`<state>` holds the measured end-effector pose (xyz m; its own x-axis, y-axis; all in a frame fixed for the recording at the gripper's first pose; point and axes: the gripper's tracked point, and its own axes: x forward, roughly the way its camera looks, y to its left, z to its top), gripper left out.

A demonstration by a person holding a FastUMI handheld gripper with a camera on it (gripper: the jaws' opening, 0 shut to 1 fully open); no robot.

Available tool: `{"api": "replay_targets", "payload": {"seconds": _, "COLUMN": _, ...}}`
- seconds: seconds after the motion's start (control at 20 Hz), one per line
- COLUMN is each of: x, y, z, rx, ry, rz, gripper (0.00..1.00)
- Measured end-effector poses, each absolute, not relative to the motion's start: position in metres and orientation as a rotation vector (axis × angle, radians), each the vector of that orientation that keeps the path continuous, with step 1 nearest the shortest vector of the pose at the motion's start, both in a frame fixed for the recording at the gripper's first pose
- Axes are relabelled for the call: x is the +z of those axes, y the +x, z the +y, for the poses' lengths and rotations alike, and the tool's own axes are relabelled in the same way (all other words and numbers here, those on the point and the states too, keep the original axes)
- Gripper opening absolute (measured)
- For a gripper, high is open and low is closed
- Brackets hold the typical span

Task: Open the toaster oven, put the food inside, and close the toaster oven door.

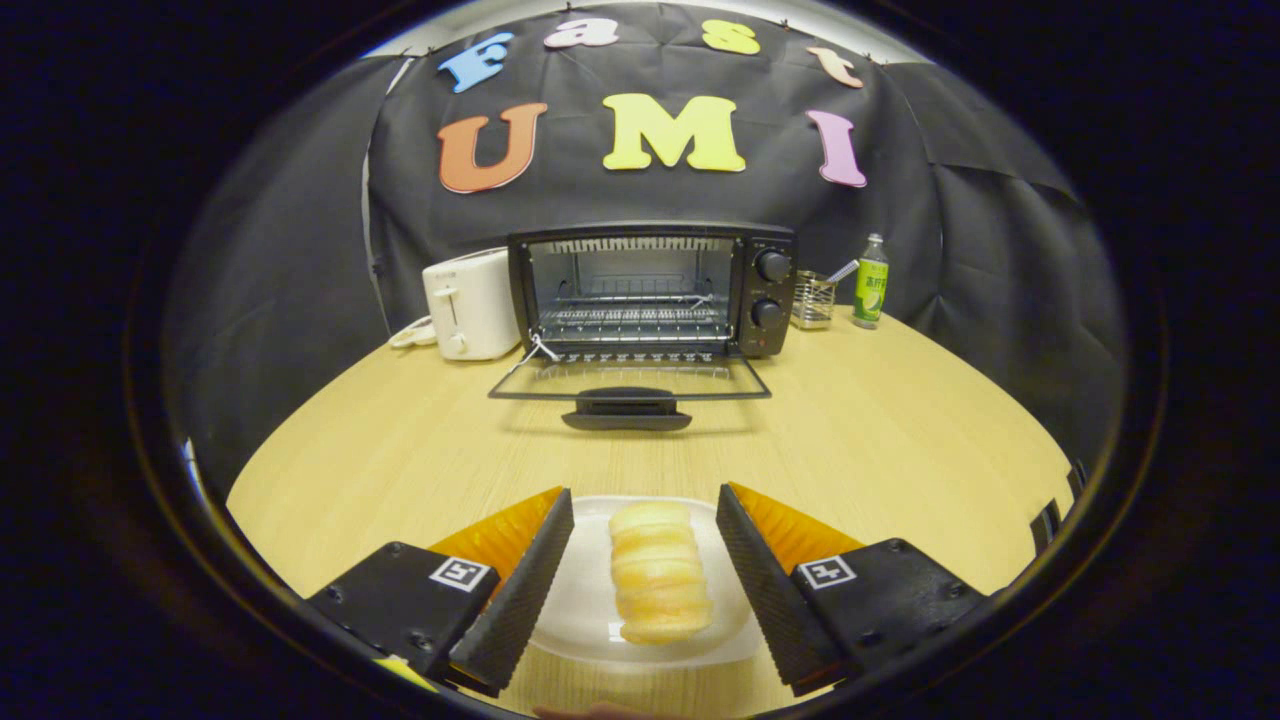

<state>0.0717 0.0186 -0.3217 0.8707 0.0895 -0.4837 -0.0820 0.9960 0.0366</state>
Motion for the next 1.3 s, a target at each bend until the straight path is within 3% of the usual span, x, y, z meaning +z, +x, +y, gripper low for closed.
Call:
{"api": "replay_targets", "payload": {"seconds": 0.75, "x": -0.357, "y": 0.040, "z": 0.010, "rx": 0.092, "ry": 0.039, "rz": 0.567, "gripper": 0.93}}
{"api": "replay_targets", "payload": {"seconds": 1.15, "x": -0.364, "y": 0.039, "z": 0.004, "rx": 0.080, "ry": 0.081, "rz": 0.601, "gripper": 0.70}}
{"api": "replay_targets", "payload": {"seconds": 1.3, "x": -0.362, "y": 0.038, "z": 0.004, "rx": 0.091, "ry": 0.112, "rz": 0.599, "gripper": 0.67}}
